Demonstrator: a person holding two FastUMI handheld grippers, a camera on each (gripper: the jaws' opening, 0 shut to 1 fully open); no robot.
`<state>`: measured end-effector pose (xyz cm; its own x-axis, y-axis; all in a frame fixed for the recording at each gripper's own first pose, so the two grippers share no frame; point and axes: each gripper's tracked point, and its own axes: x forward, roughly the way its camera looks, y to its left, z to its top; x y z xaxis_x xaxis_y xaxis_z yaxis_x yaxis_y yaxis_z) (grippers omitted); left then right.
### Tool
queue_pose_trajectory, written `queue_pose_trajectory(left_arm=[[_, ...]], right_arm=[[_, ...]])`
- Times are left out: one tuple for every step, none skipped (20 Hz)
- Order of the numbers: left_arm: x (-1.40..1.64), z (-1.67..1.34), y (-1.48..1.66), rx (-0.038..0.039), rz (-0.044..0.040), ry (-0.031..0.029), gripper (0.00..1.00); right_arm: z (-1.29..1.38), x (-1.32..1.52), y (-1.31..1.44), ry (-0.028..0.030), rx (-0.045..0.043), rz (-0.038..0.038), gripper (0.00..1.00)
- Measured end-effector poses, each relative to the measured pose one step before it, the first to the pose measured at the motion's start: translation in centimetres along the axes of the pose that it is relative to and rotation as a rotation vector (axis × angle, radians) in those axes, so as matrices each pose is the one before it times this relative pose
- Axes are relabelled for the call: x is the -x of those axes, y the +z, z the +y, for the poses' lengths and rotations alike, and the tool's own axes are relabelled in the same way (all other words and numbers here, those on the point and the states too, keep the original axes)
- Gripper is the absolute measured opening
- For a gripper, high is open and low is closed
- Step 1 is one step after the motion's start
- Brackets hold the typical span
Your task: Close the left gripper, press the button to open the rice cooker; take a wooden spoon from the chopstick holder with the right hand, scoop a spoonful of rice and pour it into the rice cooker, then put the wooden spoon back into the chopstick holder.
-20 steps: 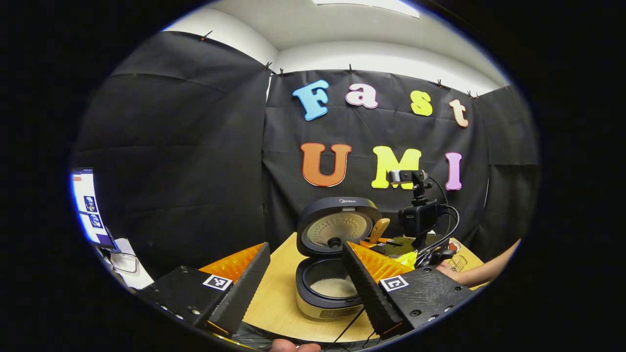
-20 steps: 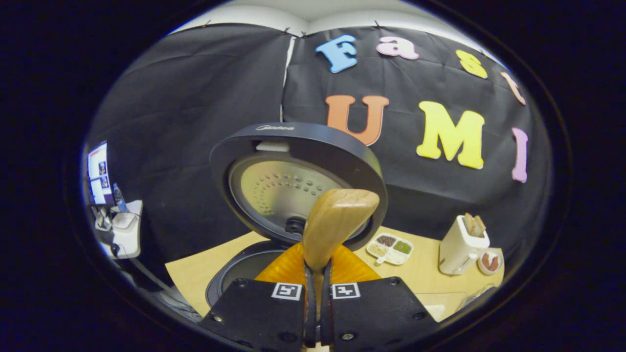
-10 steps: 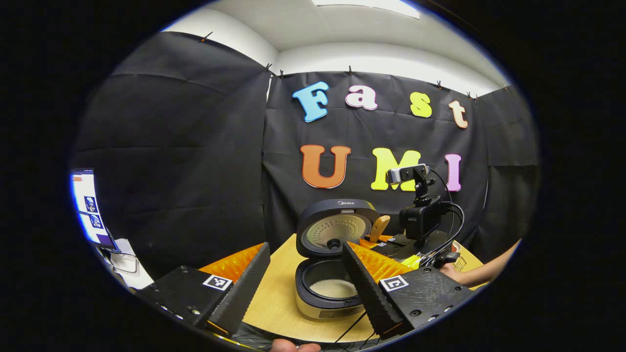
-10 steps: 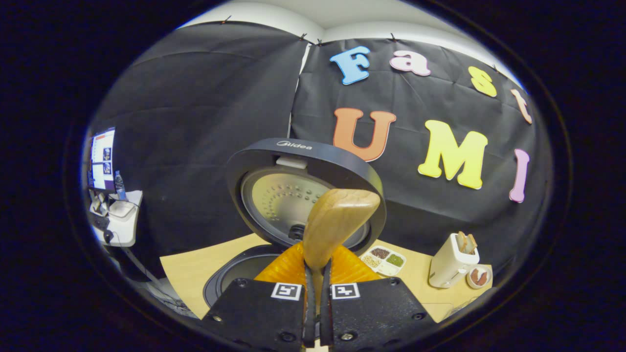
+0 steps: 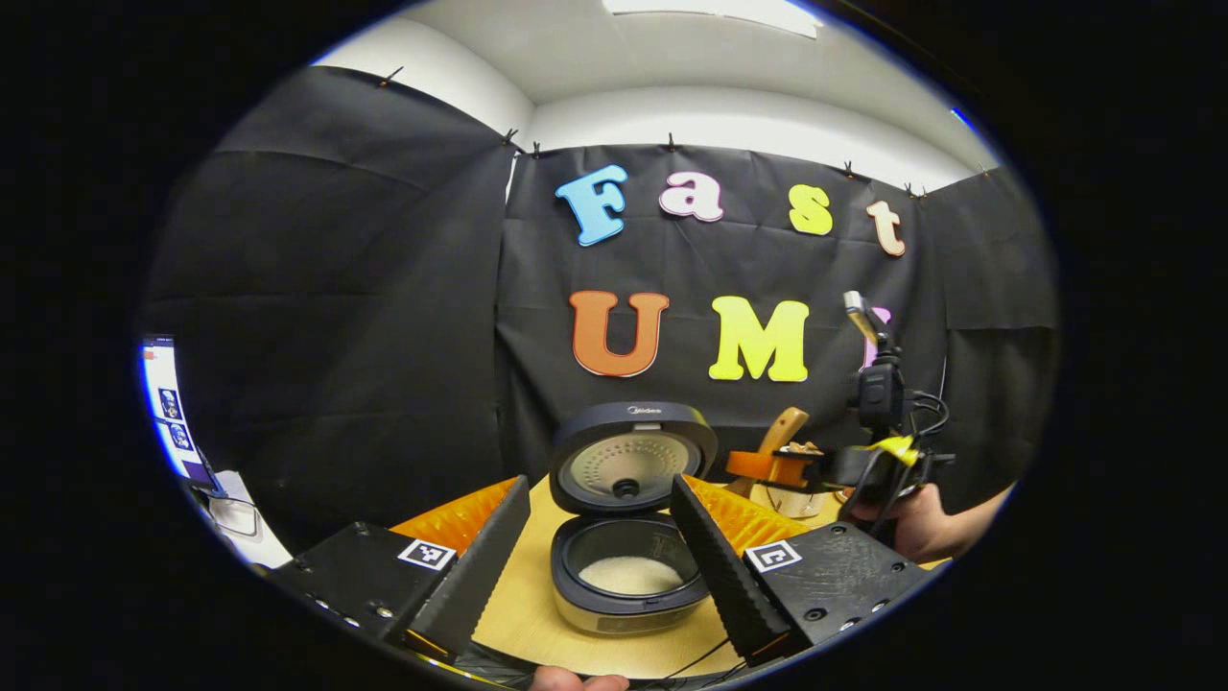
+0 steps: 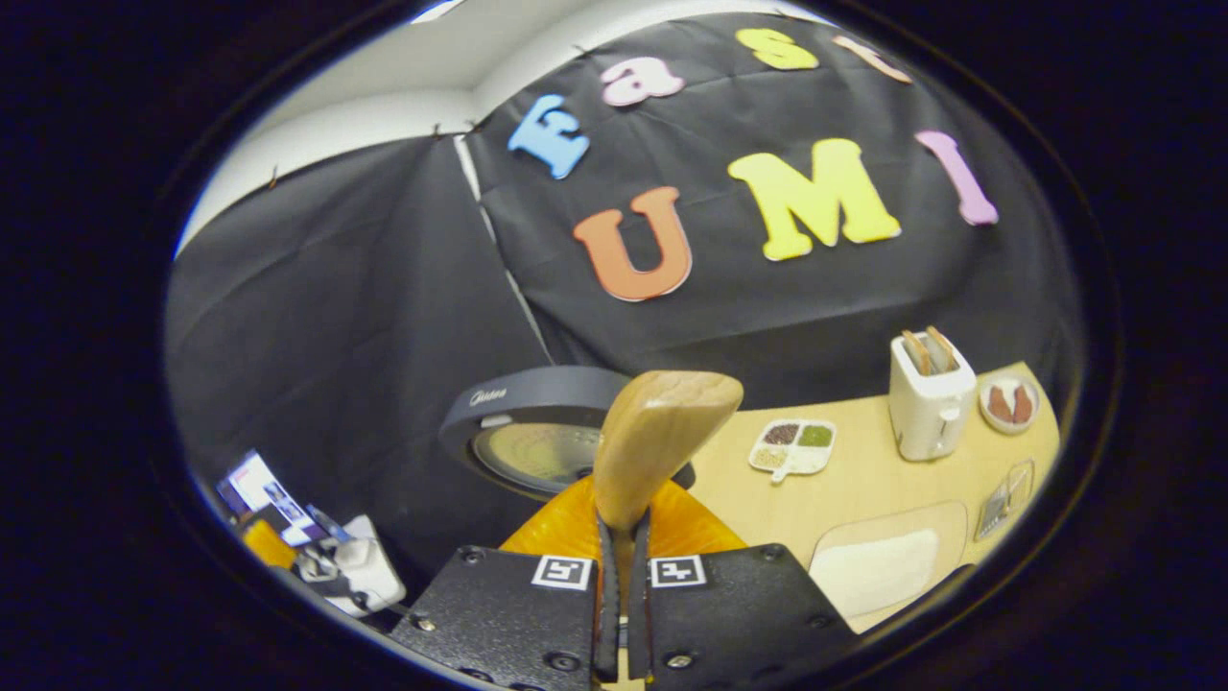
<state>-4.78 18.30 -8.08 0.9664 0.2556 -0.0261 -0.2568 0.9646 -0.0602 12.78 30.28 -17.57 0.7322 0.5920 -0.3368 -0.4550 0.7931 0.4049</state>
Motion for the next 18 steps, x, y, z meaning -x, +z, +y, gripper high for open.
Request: queue_pose_trajectory(left_arm=[[-0.366,-1.102,0.082,-0.00312,-0.00266,-0.01558,0.94],[-0.292,-1.111,-0.059,-0.00275,0.00204,-0.0184,0.94],[-0.55,-1.028,-0.246,-0.00089,0.0045,-0.01888,0.94],[-0.453,-1.246,0.028,-0.00086,0.00225,-0.01742,0.95],[-0.445,-1.163,0.149,-0.00284,-0.00064,-0.01798,0.95],[-0.416,-1.208,0.214,-0.00159,-0.00218,-0.01551,0.94],[-0.531,-1.085,0.143,0.00034,-0.00211,-0.01445,0.94],[-0.348,-1.036,0.088,0.00067,-0.00001,-0.01345,0.94],[-0.456,-1.109,-0.217,-0.0014,0.00214,-0.01127,0.94],[-0.289,-1.025,-0.081,-0.0049,0.00325,-0.00905,0.94],[-0.389,-0.877,-0.067,-0.00535,0.00332,-0.00698,0.94],[-0.26,-1.047,0.094,-0.00266,0.00265,-0.00649,0.94],[-0.113,-0.779,-0.017,0.00057,0.00205,-0.00669,0.94],[-0.105,-0.707,-0.111,0.00462,0.00351,-0.00408,0.94],[-0.239,-0.727,-0.009,0.0078,0.00578,-0.00397,0.94],[-0.196,-0.54,-0.06,0.00626,0.00959,0.00209,0.94],[-0.153,-0.392,-0.076,0.00369,0.00606,0.00525,0.94],[-0.069,-0.295,0.031,0.00149,0.00291,0.00712,0.94]], right_arm=[[-1.413,1.286,1.034,-0.02101,-0.04024,-0.01018,0.09],[-1.613,1.266,0.891,-0.02306,-0.02987,-0.00838,0.09],[-1.901,1.191,1.039,-0.02336,-0.02083,-0.01485,0.09],[-2.183,1.091,1.297,-0.02885,-0.0153,-0.01503,0.09],[-2.314,1.262,1.172,-0.0316,-0.01356,-0.01614,0.09],[-2.367,1.179,1.006,-0.03396,-0.01318,-0.0181,0.09],[-2.555,1.045,1.143,-0.03632,-0.01254,-0.01744,0.09],[-2.683,0.892,0.996,-0.03557,-0.00781,-0.01834,0.09],[-2.863,0.657,1.023,-0.04294,-0.00182,-0.01419,0.09],[-3.021,0.333,0.696,-0.0497,-0.00629,-0.01402,0.09],[-2.865,0.214,0.908,-0.04233,-0.00809,-0.01088,0.09],[-2.527,0.094,0.758,-0.0379,-0.00709,-0.01052,0.08],[-2.478,-0.268,0.865,-0.03923,-0.00204,-0.01512,0.09],[-2.312,-0.582,0.754,-0.03754,0.0058,-0.01475,0.08],[-2.116,-0.763,0.583,-0.03377,0.0101,-0.00813,0.08],[-1.661,-0.734,0.281,-0.02439,0.00656,-0.0046,0.09],[-1.383,-0.973,0.091,-0.01411,-0.00077,0.00056,0.09],[-0.904,-0.998,0.02,-0.01018,-0.00386,0.0011,0.09]])
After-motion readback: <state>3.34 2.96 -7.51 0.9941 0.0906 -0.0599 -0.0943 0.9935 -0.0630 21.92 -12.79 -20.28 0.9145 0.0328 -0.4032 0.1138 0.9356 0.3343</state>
